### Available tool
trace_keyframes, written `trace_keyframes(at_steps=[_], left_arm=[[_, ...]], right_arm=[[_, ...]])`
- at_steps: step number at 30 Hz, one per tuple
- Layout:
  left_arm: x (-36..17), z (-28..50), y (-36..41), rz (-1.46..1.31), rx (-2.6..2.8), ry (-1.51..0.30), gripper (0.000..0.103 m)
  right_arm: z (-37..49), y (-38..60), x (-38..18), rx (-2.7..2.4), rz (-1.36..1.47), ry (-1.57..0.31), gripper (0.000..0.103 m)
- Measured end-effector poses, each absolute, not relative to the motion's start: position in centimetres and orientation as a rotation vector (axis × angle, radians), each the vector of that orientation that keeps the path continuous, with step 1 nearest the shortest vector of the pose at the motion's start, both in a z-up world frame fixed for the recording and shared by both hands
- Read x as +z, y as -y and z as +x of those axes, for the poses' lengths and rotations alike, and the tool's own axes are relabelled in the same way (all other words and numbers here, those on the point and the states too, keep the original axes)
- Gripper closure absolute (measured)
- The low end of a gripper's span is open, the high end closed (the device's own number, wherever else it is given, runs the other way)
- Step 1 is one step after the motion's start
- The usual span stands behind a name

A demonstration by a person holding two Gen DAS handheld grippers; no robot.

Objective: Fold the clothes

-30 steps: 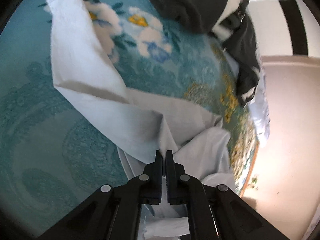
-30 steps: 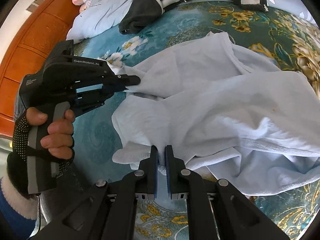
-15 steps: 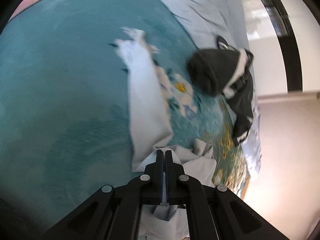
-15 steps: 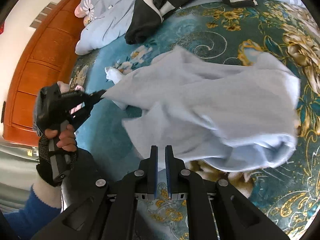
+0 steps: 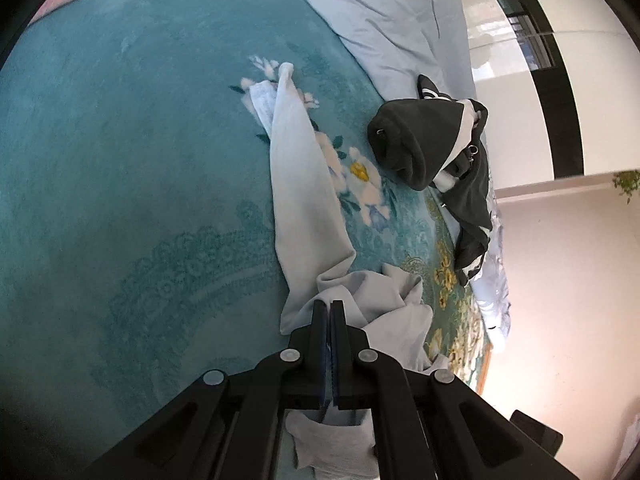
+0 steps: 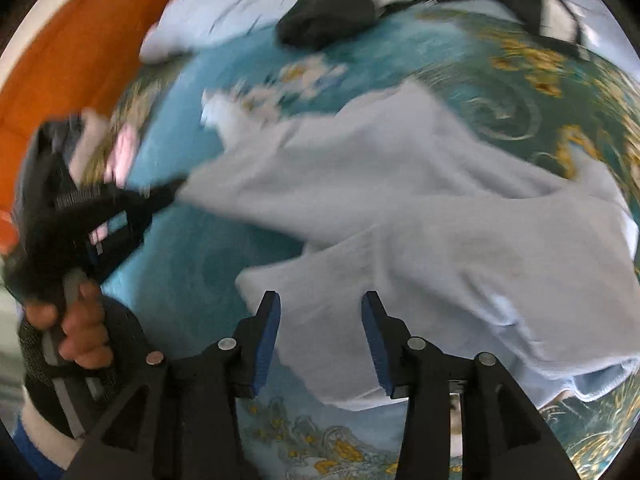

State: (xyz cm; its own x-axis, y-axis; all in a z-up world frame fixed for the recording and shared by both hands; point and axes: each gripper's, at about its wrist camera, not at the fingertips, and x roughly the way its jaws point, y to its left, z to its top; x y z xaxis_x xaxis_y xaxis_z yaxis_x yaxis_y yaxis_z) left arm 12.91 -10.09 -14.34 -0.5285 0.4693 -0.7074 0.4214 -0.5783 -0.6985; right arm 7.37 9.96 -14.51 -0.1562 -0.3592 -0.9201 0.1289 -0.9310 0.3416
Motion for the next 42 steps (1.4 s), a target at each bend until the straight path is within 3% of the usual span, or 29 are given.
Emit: trace_keyframes(at_steps=[2, 3, 4, 13, 26, 29, 33, 36, 40, 42], left_arm=[[-14.1, 12.9, 9.8, -1.516, 2.332, 1.384, 0.102], [-14.0, 12.9, 9.8, -1.519, 2.336, 1.37, 0.102], [-14.0, 12.9, 9.7, -1.521, 2.341, 1.356, 0.102], [-13.6, 13.3, 9.8, -1.534, 2.349, 1.324, 0.102], [-13.1, 13.5, 9.4, -1.547, 2.362, 1.288, 0.102], [-13.2, 13.5, 9.5, -1.56, 2.362, 1.294, 0.102], [-13.4, 13.6, 9.5, -1.581, 2.359, 1.298, 0.102], [-13.6, 13.5, 9.4, -1.604, 2.358, 1.289, 0.102], [-14.0, 13.3, 9.3, -1.636, 2.349, 1.288, 0.101], [-14.2, 13.3, 9.3, -1.639, 2.346, 1.293, 0.101]], right_arm=[[7.7, -8.9, -14.7, -2.137, 1.806, 0.204, 0.065], [8.0, -8.6, -14.6, -2.144, 1.799, 0.183, 0.074], [8.2, -8.3, -14.5, -2.151, 1.792, 0.162, 0.1], [9.5, -12.9, -9.5, -2.27, 1.689, 0.24, 0.101], [11.5, -43.6, 2.9, -3.283, 1.767, 0.015, 0.101], [11.9, -47.8, 1.4, -3.335, 1.881, 0.056, 0.101], [12.9, -50.4, -4.7, -3.219, 2.204, -0.036, 0.101], [14.9, -51.7, -8.7, -3.109, 2.394, 0.125, 0.101], [16.4, -52.0, -9.6, -3.102, 2.377, 0.288, 0.101], [16.6, -52.0, -8.8, -3.115, 2.335, 0.339, 0.095]])
